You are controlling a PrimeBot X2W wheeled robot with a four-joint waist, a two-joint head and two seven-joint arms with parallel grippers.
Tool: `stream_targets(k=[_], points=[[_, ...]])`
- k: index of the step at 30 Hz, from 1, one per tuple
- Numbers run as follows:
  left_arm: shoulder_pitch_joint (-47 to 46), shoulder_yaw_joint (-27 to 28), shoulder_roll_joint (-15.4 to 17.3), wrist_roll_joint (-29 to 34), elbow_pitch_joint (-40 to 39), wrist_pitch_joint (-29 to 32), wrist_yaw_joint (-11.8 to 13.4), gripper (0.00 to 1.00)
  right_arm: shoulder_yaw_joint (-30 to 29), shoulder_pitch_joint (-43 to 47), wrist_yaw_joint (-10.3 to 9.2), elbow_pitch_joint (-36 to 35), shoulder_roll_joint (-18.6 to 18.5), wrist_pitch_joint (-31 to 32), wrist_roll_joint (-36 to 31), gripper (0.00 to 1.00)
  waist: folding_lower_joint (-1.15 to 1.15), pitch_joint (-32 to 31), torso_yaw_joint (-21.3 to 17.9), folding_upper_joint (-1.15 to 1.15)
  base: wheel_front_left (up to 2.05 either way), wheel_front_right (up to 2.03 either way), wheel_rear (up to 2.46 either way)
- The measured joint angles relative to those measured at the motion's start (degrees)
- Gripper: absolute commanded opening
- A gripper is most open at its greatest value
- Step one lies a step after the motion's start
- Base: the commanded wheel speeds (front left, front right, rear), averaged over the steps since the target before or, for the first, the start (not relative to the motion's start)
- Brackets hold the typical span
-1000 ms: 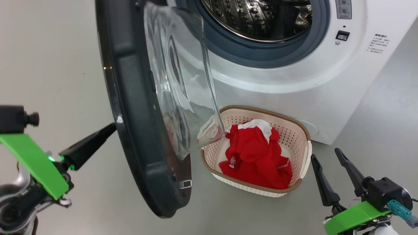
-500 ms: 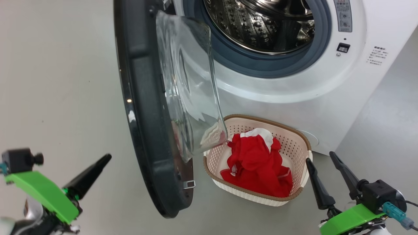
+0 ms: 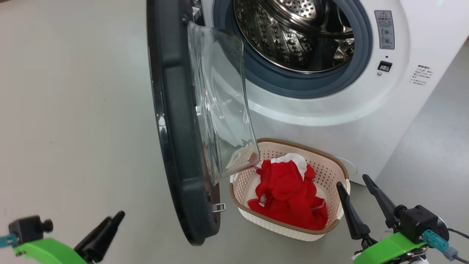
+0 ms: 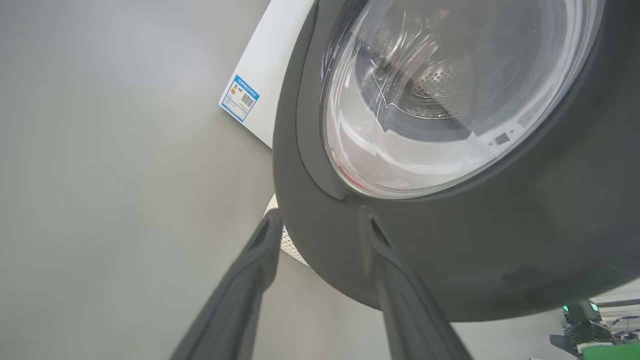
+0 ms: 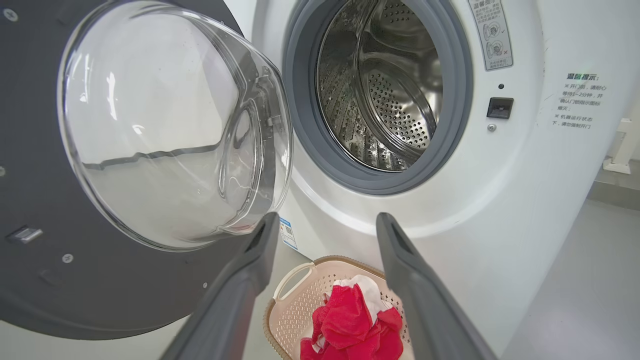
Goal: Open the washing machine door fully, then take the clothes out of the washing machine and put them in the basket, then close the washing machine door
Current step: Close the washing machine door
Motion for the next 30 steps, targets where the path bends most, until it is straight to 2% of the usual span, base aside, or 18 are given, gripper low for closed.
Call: stream_targets(k=[1, 12, 17, 20, 24, 30], points=[[0.4, -0.5, 0.0, 0.8, 0.5, -1.1, 0.0, 1.00, 0.0, 0.2, 0.00, 0.0, 0.0, 0.0, 0.0, 1.00, 0.00, -0.2, 0.0, 0.00, 0.00, 0.00, 0.00], [0.7, -4.0, -1.5, 5.9, 7.0, -12.0, 0.0, 1.00, -0.3, 2.1, 0.00, 0.0, 0.1, 0.0, 0.2, 1.00, 0.00, -0.9, -0.3, 0.00, 0.00, 0.00, 0.00], [0.7, -5.2, -2.6, 11.4, 11.0, -18.9, 0.0, 1.00, -0.8, 2.5, 0.00, -0.2, 0.1, 0.0, 0.2, 1.00, -0.01, -1.2, -0.7, 0.00, 0.00, 0.00, 0.00], [0.7, -4.4, -3.9, 15.7, 13.2, -20.5, 0.0, 1.00, -1.3, 3.6, 0.00, -0.3, 0.2, 0.0, 0.2, 1.00, 0.00, -1.4, -0.9, 0.00, 0.00, 0.00, 0.00], [0.7, 2.0, -7.2, 23.3, 12.8, -20.7, 0.0, 1.00, -2.2, 4.3, 0.00, -0.5, 0.4, 0.0, 0.2, 1.00, 0.00, -1.6, -1.0, 0.00, 0.00, 0.00, 0.00], [3.4, 12.4, -13.0, 41.4, 7.6, -20.8, 1.1, 1.00, -2.6, 4.4, 0.00, -0.7, 0.8, 0.0, 0.2, 1.00, 0.00, -1.5, -1.3, 0.00, 0.00, 0.00, 0.00]])
